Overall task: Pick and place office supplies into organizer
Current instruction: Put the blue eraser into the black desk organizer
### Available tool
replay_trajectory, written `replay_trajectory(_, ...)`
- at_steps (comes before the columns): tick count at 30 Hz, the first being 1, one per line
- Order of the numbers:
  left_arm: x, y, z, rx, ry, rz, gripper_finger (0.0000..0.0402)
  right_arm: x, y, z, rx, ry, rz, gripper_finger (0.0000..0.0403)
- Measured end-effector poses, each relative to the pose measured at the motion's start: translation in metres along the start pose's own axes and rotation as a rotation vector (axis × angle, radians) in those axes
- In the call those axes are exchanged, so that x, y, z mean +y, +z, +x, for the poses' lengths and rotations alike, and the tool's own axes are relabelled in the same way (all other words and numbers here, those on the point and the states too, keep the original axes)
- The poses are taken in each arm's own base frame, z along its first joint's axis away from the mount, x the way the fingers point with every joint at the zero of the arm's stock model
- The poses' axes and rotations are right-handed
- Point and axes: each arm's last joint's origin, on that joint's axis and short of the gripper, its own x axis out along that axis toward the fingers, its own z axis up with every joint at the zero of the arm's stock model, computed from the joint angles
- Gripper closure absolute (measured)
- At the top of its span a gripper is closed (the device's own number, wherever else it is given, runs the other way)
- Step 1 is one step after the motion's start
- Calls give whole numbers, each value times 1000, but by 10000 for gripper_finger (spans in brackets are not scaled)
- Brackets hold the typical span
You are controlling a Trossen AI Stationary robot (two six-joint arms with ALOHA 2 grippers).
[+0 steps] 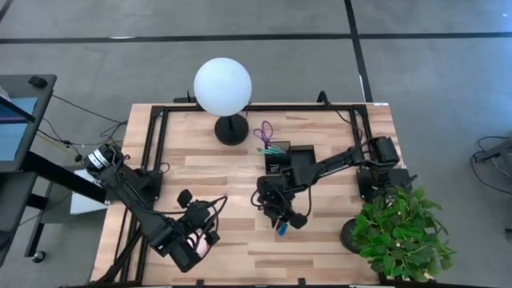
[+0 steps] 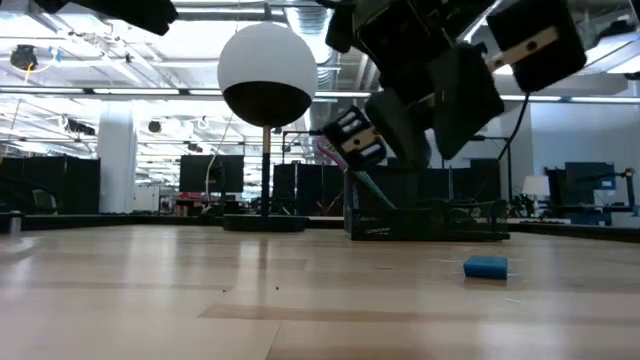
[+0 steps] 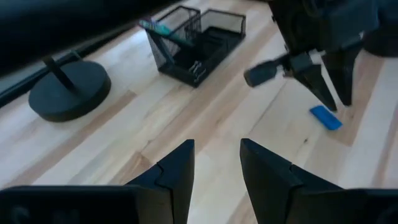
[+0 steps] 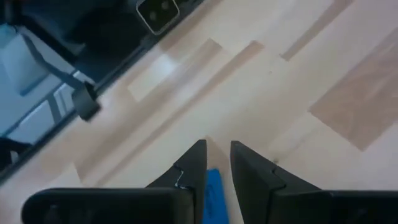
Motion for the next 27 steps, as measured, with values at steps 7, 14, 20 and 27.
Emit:
replay_trajectory(7, 0, 1, 0, -33, 7, -1, 276, 4, 7, 5, -22, -9, 190, 337)
replay_trajectory(14, 0, 1, 1, -33, 9, 6, 276, 24, -2, 21, 210, -129, 138, 336)
replay_trajectory(20, 1, 2, 2, -32, 16, 24, 276, 38, -1, 32, 356, -257, 35, 318)
replay_trajectory(27, 2, 4, 6, -31, 28, 36, 276, 55, 8, 40, 406, -277, 21, 272)
